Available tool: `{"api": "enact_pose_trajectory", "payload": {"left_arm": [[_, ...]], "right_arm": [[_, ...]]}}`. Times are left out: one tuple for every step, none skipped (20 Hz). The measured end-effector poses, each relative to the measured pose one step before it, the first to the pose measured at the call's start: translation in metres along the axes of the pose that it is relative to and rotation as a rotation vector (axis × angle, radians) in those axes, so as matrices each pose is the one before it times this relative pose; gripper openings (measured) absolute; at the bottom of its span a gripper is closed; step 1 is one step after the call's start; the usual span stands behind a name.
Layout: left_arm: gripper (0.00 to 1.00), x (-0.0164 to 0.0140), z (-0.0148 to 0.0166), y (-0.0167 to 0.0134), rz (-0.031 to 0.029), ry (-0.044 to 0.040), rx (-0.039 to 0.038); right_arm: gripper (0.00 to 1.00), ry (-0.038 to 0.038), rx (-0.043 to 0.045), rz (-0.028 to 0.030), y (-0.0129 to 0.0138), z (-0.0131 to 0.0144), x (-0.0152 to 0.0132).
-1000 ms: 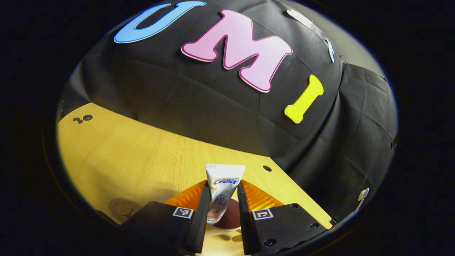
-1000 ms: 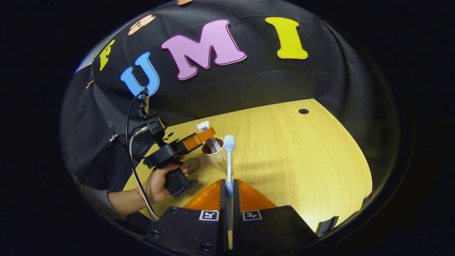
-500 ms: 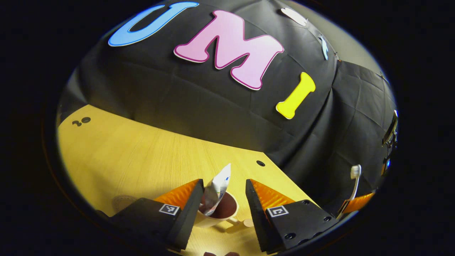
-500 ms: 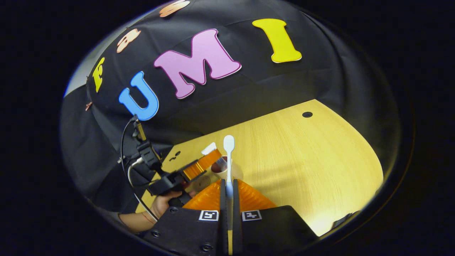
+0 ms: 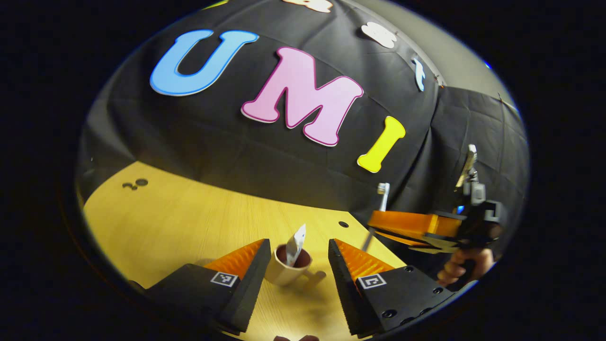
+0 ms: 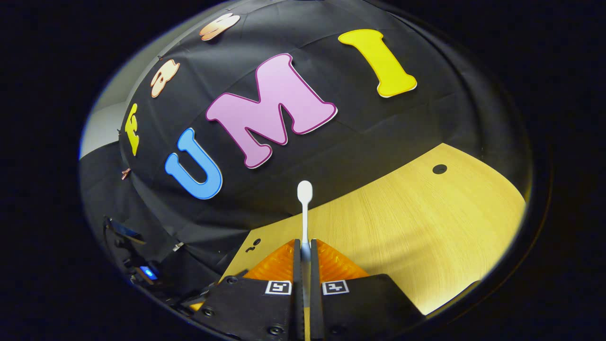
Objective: Put the toothbrush and toothpaste on the desktop into the cup, then pick up the cup and place it on the coaster on the desktop.
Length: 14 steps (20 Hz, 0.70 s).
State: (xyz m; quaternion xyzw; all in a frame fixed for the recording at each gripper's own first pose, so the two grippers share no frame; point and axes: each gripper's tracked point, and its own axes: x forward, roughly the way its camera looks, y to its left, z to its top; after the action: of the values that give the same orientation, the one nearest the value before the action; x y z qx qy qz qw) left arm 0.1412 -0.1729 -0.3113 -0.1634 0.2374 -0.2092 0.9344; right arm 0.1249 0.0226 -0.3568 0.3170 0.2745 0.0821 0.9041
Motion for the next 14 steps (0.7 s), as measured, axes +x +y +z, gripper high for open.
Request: {"api": "enact_pose_trajectory", "payload": {"left_arm": [[0.77,-0.01281,-0.0048,0.0034,0.0062,0.0164,-0.0283],[0.77,-0.01244,-0.00529,0.00576,0.01557,0.01202,-0.01541],[0.77,-0.01145,-0.00317,0.00782,0.01987,0.01078,-0.00578],[0.77,-0.00855,-0.00538,0.00632,0.01664,0.01124,-0.00335],[0.77,-0.00907,-0.00356,0.00653,0.01435,0.00939,-0.00387],[0.77,-0.00709,-0.00449,0.00446,0.01052,0.00832,-0.00216],[0.77,-0.00791,-0.00387,0.00536,0.00936,0.00831,0.00103],[0.77,-0.00459,-0.00479,0.00535,0.00859,0.00443,0.00157],[0.77,-0.00431,-0.00227,0.00368,0.00698,0.0032,0.0001],[0.77,-0.00386,-0.00233,0.00436,0.00576,-0.00027,0.00018],[0.77,-0.00228,-0.00078,0.00247,0.00284,-0.00199,0.00046],[0.77,-0.00014,-0.00139,0.00121,0.00365,-0.00383,0.0006],[0.77,-0.00003,-0.00042,0.00201,0.00048,-0.00054,-0.00157],[0.77,-0.00029,-0.00195,0.00188,0.00239,-0.00107,-0.00295]], "right_arm": [[0.09,-0.01138,0.00288,-0.00474,-0.00144,0.00016,0.01106],[0.09,-0.01093,0.00144,-0.00928,-0.00234,0.00029,0.00856],[0.09,-0.01848,0.00235,-0.00677,-0.00354,0.00221,0.00735],[0.09,-0.0209,-0.0019,-0.00645,-0.0019,0.00263,0.00839],[0.09,-0.00995,-0.00141,-0.00345,-0.00242,-0.00005,0.00798],[0.08,-0.00769,0.00014,-0.00106,-0.00178,-0.00091,0.00764],[0.08,-0.00524,-0.00645,-0.00409,-0.00333,-0.00265,0.00668],[0.09,-0.00295,-0.01141,-0.00621,-0.00456,-0.00354,0.00822],[0.09,-0.00151,-0.01568,-0.00613,-0.00393,-0.00438,0.00516],[0.09,0.00213,-0.013,-0.00634,-0.00321,-0.00506,0.00463],[0.09,-0.00144,-0.00601,0.00061,-0.0016,-0.00438,0.00426],[0.09,-0.00246,-0.00609,0.00027,-0.00015,-0.00382,0.00321],[0.09,0.00041,-0.01008,-0.0018,-0.00114,-0.00526,0.00207],[0.08,0.00183,-0.01369,-0.00497,-0.00148,-0.00633,0.00242]]}}
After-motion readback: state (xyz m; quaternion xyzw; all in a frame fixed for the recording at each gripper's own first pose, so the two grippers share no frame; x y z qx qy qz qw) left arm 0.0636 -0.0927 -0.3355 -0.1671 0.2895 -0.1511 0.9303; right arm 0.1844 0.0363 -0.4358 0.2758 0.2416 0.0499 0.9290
